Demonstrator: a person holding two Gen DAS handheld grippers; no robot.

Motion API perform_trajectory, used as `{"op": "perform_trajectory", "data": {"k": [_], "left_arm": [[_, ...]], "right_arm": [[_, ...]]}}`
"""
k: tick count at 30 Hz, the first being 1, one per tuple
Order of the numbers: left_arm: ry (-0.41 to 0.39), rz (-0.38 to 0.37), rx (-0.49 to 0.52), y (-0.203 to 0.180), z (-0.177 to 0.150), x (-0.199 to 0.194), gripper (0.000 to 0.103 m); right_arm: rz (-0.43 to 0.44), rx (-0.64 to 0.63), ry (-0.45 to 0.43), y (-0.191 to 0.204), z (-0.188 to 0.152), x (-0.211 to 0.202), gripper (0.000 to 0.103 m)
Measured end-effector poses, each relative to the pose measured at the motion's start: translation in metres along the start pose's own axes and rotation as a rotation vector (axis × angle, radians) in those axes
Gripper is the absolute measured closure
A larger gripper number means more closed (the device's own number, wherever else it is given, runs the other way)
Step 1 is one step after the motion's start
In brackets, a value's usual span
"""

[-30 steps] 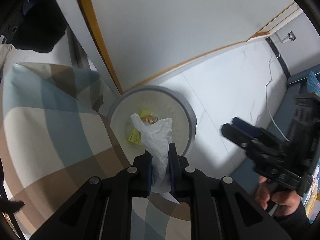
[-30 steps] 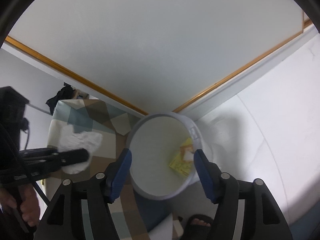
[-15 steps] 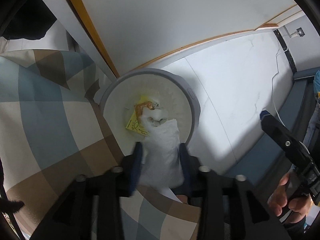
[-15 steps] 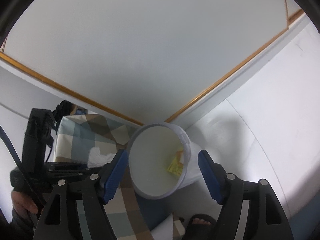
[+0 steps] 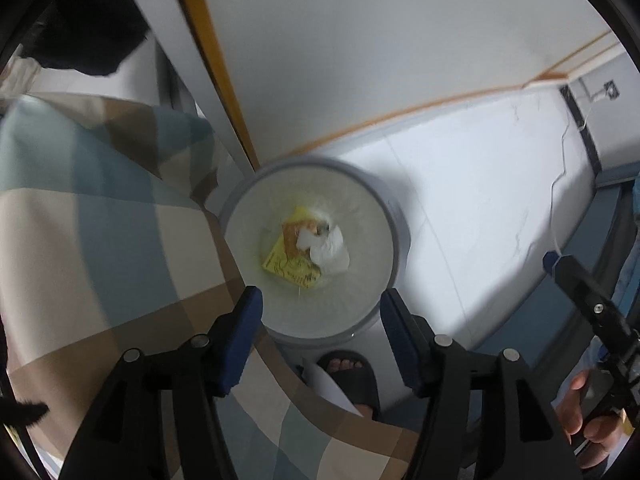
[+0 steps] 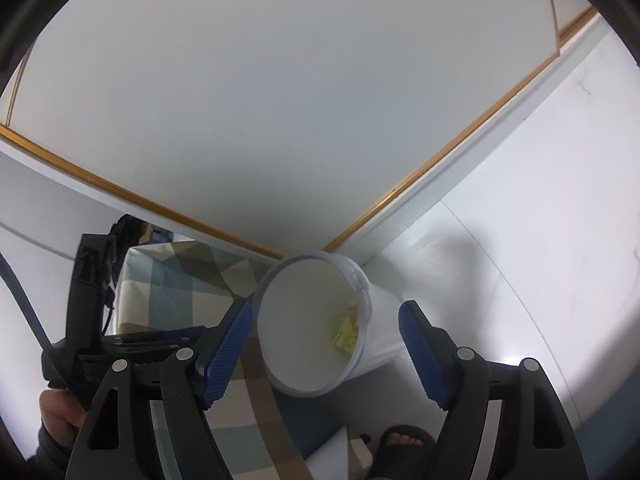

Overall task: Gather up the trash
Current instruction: 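Move both grippers away from the bin back over the table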

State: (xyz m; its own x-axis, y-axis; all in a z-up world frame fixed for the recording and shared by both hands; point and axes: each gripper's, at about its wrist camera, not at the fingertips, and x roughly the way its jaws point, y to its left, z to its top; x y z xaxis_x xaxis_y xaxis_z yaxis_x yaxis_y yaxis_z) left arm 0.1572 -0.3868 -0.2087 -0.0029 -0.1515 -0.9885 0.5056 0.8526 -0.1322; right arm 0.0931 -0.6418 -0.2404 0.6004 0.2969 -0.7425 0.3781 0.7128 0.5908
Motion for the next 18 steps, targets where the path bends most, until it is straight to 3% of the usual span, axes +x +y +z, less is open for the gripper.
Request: {"op": "perform_trajectory", "data": {"k": [6, 9, 11, 15, 18], "left_arm": [[-0.187, -0.018, -0.030, 0.006, -0.010, -0.058, 0.045], [-0.279, -0.006, -0.050, 0.014, -0.019, -0.086, 0.039], [-0.353, 0.006, -0.059, 0.021, -0.029, -0.108, 0.034], [-0.454, 0.046, -0.087, 0.036, -0.046, -0.145, 0.033], [-0.520, 0.056, -0.125, 0.053, -0.064, -0.172, 0.033]], "right_arm": [[-0.021, -0.068, -0.061, 0.029, 0.011, -0.024, 0.026], [-0.028, -0.141, -0.116, 0.057, 0.017, -0.042, 0.026], [-0.036, -0.201, -0.161, 0.080, 0.019, -0.056, 0.026], [-0.109, -0.373, -0.256, 0.136, 0.021, -0.083, 0.024], [-0.111, -0.457, -0.298, 0.173, 0.019, -0.102, 0.023]]}}
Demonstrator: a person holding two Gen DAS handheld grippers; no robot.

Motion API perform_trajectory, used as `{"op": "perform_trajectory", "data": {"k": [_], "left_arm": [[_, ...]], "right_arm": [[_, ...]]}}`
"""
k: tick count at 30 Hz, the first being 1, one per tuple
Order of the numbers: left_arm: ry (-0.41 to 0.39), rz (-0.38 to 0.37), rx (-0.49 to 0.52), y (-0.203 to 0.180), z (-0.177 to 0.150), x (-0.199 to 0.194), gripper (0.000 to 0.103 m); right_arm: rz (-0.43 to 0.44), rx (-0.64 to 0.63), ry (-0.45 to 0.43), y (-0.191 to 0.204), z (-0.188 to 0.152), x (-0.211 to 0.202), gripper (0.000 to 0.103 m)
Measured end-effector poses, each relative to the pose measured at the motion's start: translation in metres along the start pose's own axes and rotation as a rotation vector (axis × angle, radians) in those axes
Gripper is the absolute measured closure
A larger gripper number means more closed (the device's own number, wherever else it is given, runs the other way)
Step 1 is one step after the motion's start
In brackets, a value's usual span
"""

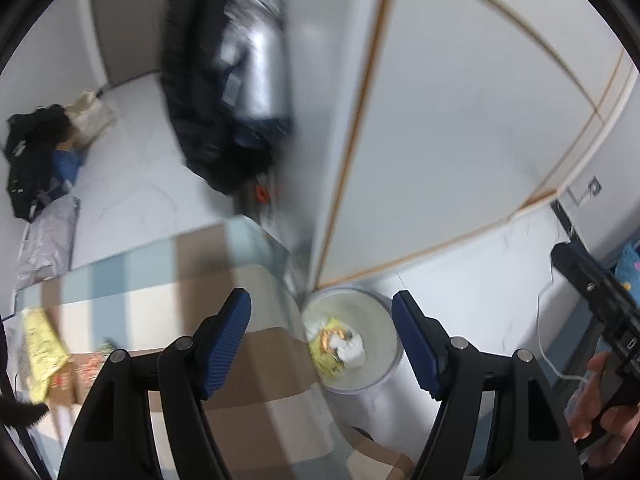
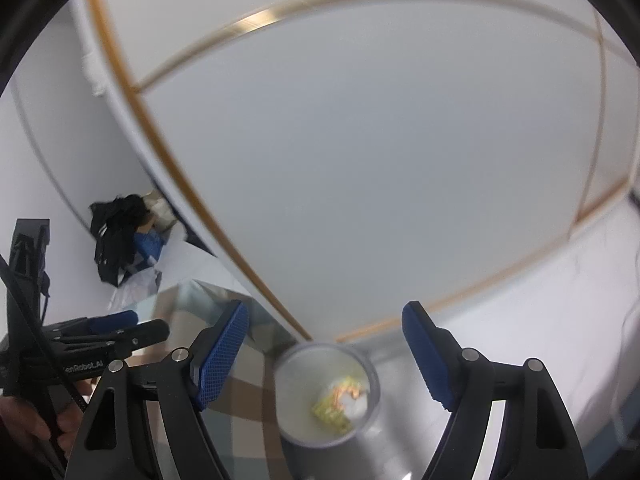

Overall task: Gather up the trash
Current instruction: 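Move both grippers away from the bin back over the table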

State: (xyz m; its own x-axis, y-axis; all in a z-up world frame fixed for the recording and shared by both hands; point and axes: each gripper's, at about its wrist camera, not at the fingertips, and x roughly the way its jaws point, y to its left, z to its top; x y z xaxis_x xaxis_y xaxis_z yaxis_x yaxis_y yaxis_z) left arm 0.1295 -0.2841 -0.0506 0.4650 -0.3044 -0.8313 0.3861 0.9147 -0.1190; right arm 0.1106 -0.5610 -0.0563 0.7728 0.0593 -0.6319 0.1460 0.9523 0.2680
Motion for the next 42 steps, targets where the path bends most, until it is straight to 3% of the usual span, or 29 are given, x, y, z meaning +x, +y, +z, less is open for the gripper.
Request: {"op": "perform_trajectory", "data": {"k": [4, 9, 17, 22, 24, 36, 42], "left_arm": [[-0.118, 0.034, -0.030, 0.032, -0.005, -0.044, 0.022], [-0.195, 0.085, -0.084, 0.065, -0.015, -0.075, 0.022], [-0.319, 0.195, -0.150, 0.127, -0.039, -0.127, 0.014], [-0.342, 0.210, -0.212, 0.161, -0.055, -0.145, 0.012], [-0.349, 0.230, -0.230, 0.169, -0.058, -0.144, 0.007], [-0.352, 0.248, -0.307, 0.229, -0.101, -0.146, 0.007], [-0.306, 0.201, -0.378, 0.266, -0.126, -0.134, 0.007]], "right_arm": [[-0.003, -0.065, -0.083, 0.040, 0.021, -0.033, 0.013], [0.004, -0.100, -0.157, 0.091, 0.031, -0.066, 0.008], [-0.051, -0.145, -0.247, 0.163, 0.016, -0.100, 0.005], [0.012, -0.168, -0.268, 0.196, 0.000, -0.115, 0.001], [0.035, -0.171, -0.263, 0.210, -0.008, -0.113, 0.000], [0.153, -0.200, -0.135, 0.273, -0.068, -0.083, 0.000], [0.181, -0.207, -0.061, 0.296, -0.094, -0.058, 0.000]]}}
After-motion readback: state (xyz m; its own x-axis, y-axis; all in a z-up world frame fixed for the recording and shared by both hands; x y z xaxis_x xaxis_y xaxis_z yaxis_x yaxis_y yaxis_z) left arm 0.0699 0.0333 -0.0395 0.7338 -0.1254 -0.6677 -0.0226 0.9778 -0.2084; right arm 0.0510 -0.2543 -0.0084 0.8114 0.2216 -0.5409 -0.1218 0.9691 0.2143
